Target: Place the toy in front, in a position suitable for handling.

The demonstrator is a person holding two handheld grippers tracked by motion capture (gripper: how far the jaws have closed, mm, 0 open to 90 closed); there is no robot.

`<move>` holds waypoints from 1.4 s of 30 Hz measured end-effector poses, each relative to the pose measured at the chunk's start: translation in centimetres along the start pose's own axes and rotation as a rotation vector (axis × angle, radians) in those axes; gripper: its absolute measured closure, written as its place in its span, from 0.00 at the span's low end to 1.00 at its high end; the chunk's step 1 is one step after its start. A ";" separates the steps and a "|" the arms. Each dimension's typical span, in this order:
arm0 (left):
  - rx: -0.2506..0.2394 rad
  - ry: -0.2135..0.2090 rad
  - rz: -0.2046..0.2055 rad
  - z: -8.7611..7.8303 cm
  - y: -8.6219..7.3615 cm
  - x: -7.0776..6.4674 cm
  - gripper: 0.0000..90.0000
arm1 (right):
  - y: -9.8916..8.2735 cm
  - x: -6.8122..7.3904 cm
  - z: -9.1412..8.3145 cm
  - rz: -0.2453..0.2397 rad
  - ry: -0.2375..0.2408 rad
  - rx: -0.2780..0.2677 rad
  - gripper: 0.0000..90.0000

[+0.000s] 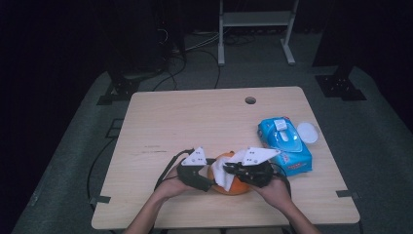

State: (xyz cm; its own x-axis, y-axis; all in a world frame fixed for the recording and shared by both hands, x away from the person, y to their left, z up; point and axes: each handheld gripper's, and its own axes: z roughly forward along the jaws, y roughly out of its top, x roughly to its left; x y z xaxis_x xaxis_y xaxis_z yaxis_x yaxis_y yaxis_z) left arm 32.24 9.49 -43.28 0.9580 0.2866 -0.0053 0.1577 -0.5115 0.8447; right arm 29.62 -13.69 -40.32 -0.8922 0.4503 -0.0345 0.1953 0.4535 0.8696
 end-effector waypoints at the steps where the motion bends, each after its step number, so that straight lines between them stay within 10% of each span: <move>1: 0.001 0.000 0.010 0.0 0.0 -0.1 0.32 | 0.3 0.2 0.3 -0.004 0.007 0.001 0.94; 10: 0.000 -0.002 0.009 -0.2 -0.5 0.2 0.32 | -0.4 -1.9 -0.4 0.029 -0.046 0.032 0.94; 16: -0.005 0.014 -0.089 -0.1 -0.3 0.7 0.17 | -2.2 -3.0 -2.0 0.067 -0.094 0.057 0.94; 26: -0.006 0.007 -0.007 -0.1 -0.2 0.1 0.32 | -1.5 -2.7 -2.3 0.072 -0.093 0.039 0.94; 35: 0.003 0.009 0.053 0.2 0.0 -0.6 0.34 | 1.1 -0.2 0.5 0.013 0.015 0.018 0.93; 42: 0.002 -0.004 0.030 0.0 -0.7 -0.1 0.34 | 1.0 -1.0 0.6 0.013 -0.010 0.046 0.93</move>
State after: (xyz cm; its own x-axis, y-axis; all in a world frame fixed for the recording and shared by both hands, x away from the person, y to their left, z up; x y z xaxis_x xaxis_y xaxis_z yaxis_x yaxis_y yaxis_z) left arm 32.05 9.79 -43.84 0.9631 0.2684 0.0178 0.1297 -0.5215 0.8434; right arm 30.95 -13.24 -39.72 -0.8853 0.4642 -0.0286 0.2258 0.4826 0.8462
